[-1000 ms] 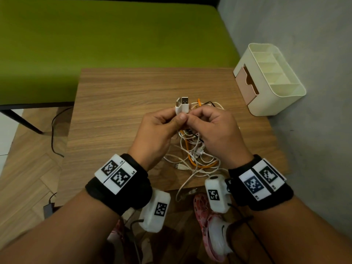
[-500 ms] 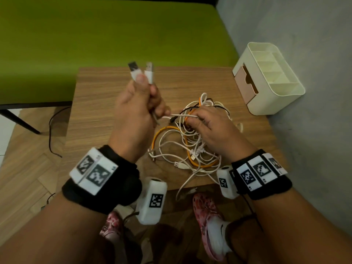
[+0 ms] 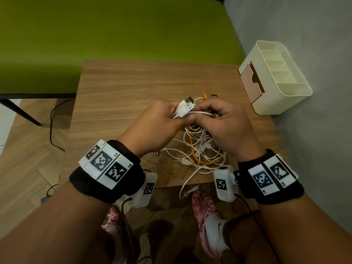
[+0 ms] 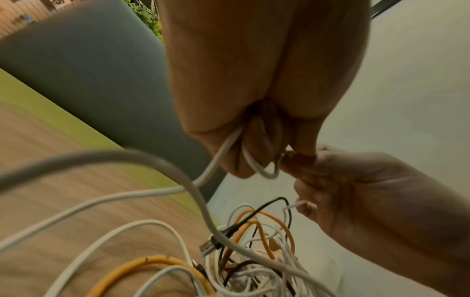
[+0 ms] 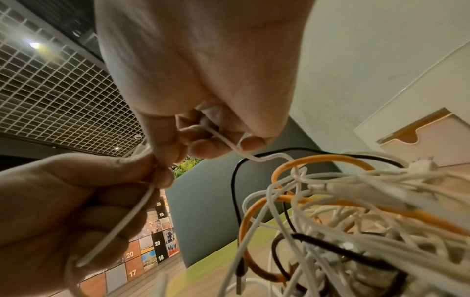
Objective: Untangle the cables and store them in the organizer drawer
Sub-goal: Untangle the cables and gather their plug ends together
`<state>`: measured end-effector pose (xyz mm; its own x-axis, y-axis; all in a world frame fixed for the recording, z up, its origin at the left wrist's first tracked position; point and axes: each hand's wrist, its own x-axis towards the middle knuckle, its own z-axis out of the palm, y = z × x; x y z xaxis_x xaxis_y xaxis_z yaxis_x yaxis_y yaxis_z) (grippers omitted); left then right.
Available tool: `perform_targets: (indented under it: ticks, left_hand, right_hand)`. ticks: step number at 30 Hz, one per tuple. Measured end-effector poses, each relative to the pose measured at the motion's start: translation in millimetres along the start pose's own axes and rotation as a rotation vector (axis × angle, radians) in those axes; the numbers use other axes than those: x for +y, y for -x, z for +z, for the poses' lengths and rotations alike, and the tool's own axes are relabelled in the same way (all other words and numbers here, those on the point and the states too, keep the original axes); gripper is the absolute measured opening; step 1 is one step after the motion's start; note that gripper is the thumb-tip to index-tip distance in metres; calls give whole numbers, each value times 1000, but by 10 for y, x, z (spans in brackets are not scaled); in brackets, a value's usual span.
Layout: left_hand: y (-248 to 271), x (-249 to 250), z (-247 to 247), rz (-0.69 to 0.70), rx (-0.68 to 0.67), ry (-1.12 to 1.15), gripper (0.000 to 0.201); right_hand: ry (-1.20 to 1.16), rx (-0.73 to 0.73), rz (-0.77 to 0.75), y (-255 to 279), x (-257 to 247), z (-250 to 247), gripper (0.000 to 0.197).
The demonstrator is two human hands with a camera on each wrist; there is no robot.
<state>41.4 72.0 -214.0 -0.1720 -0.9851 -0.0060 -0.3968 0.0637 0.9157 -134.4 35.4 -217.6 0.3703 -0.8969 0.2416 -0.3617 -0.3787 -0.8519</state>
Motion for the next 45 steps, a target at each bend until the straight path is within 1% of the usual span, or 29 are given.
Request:
perform_targets:
  ticks: [2,3,5,7,8,9,10,11,12,13,14,15,17,18,20,23,24,25,27,29,32,34,36,38,39,40,42,43,45]
  left_hand:
    - [16,19,-31,13,31,43,23]
    - [29,35,-53,18,64,145,26]
    - [39,71,-108,34,107,488,29]
    - [36,111,-181,33,73,779,34]
    - [34,118,-214,25,52,848,36]
    - [33,105,-243,8,52,857,36]
    - [28,74,-260,-16,86,790,35]
    - [26,29,-270,-37,141,622,33]
    - [19,-12,-269,-70,186,374,32]
    - [-1,-54,-259,-108,201,133,30]
    - [-30,-87,-243,-150,202,-39,28]
    - [-51,-111,-220,-185,209,-112,26]
    - [-60,-126,-189,-196,235,-111,25]
    - [-49,-106,-181,-189,244,-106,24]
    - [-22,-67,-179,-169,196,-27,27]
    - [-10,4,-170,-209,41,488,30]
    - [-19,13,-158,-212,31,571,33]
    - [-34,3,-144,-197,51,578,36]
    - [-61,-27,-117,-137,135,522,38]
    - [-94,-82,-87,-72,228,386,36]
    - [-137,-174,17,-13,288,147,37]
    - [-146,-187,111,23,260,46,32]
    - [-139,-176,174,64,170,-46,25]
    - [-138,-141,155,27,87,-121,27]
    - [-138,-131,129,-10,46,-106,29]
    - [-133,-103,108,-50,-14,16,31]
    - [-100,-18,44,-104,-146,460,30]
    - [-84,18,-2,-104,-180,658,28]
    - [-52,75,-125,-66,-176,877,27]
  right_hand:
    - [-2,-10,-25,7,39,-31,9]
    - [45,-29,-65,11,55,-46,14]
    - [186,-99,-121,7,125,-52,23]
    - [269,-152,-74,-6,210,-56,28]
    - [281,-152,-41,-12,249,-71,29]
    - [280,-134,-4,-14,278,-96,29]
    - [269,-107,36,-12,286,-128,28]
    - [245,-72,72,-10,277,-160,26]
    - [209,-28,96,-8,253,-189,21]
    - [163,22,98,-9,212,-217,16]
    - [110,66,73,-13,167,-237,11]
    - [51,85,32,-11,114,-250,8]
    - [-61,56,-24,-11,54,-265,9]
    - [-91,28,-23,-14,49,-270,10]
    - [-75,-30,10,-21,70,-270,15]
    - [34,-102,34,-20,132,-255,18]
    - [73,-115,32,-23,146,-249,19]
    - [118,-126,25,-25,157,-241,20]
    - [230,-166,-5,-24,187,-213,25]
    - [351,-211,-56,-10,220,-147,29]
    - [380,-189,-177,6,248,-59,24]
    - [340,-131,-223,-2,225,-59,19]
    - [321,-60,-229,-24,193,-106,16]
    - [336,4,-216,-49,193,-187,15]
    - [341,21,-216,-63,204,-234,16]
    - [342,21,-219,-68,219,-279,18]
    - [361,-22,-226,-70,251,-327,29]
    - [386,-52,-211,-66,273,-339,37]
    - [439,-122,-118,-58,334,-371,47]
